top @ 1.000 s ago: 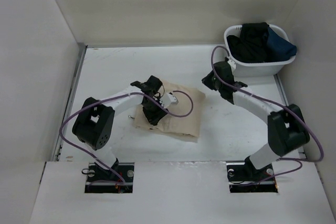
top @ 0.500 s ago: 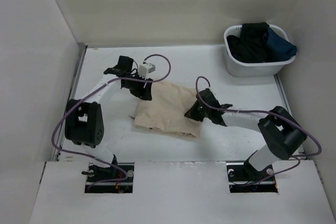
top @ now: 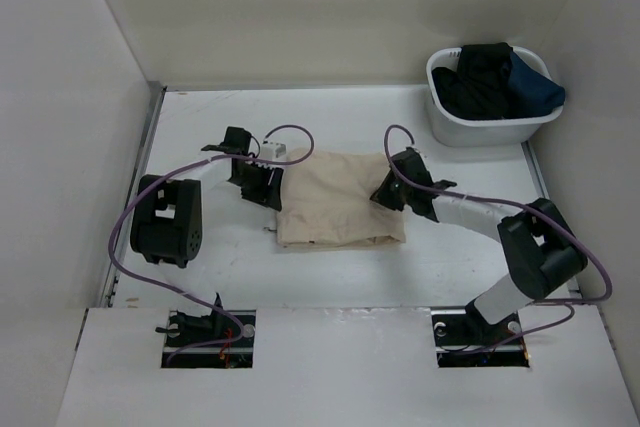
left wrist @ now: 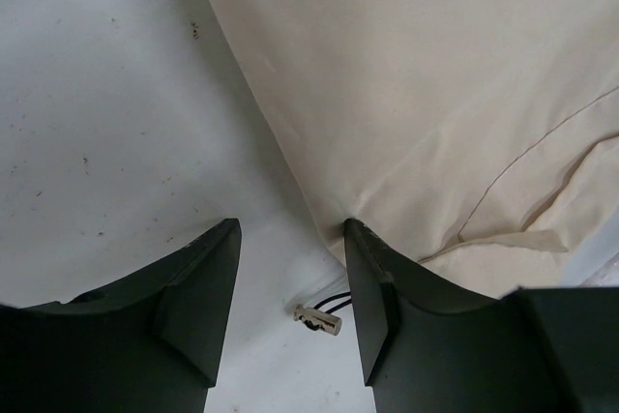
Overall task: Fold and stack the trousers
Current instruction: Fold the trousers
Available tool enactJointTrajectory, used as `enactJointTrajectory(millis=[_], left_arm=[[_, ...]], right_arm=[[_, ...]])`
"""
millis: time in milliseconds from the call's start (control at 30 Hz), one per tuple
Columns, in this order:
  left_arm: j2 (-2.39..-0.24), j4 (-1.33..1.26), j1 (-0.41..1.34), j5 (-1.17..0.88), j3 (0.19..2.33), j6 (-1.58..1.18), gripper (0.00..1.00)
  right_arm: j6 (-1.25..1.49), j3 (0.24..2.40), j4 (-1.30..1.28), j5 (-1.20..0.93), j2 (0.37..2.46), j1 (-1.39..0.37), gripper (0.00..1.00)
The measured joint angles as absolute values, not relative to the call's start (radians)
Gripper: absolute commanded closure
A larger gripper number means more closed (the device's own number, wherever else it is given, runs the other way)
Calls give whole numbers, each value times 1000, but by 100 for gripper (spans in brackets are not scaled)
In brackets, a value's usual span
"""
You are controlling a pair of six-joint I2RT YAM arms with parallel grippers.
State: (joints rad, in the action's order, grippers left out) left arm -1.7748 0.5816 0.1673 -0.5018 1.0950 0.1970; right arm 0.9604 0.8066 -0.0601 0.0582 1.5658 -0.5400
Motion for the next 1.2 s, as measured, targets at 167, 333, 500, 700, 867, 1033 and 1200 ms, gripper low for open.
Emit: enactJointTrajectory(millis=[167, 333, 500, 700, 867, 1033, 1200], left_arm=[[-1760, 588, 164, -502, 1095, 198, 55], [-1690, 627, 163, -499, 1095, 210, 54], [-1560, 680, 155, -497, 1121, 221, 51], [-1367, 682, -2, -492, 1176, 215, 45], [-1274, 647, -248, -432, 1182, 192, 45], [-1273, 633, -348, -382, 1155, 157, 45], [-1269, 632, -347, -369, 1151, 144, 44]], right_arm=[[862, 825, -79, 52, 1511, -508, 80], [807, 805, -152, 51, 1273, -482, 70], [773, 803, -263, 54, 1105, -402, 32], [664, 801, -492, 46, 974, -125, 0], [538, 807, -635, 63, 921, 175, 0], [470, 863, -730, 86, 956, 220, 0], [451, 892, -756, 81, 985, 249, 0]])
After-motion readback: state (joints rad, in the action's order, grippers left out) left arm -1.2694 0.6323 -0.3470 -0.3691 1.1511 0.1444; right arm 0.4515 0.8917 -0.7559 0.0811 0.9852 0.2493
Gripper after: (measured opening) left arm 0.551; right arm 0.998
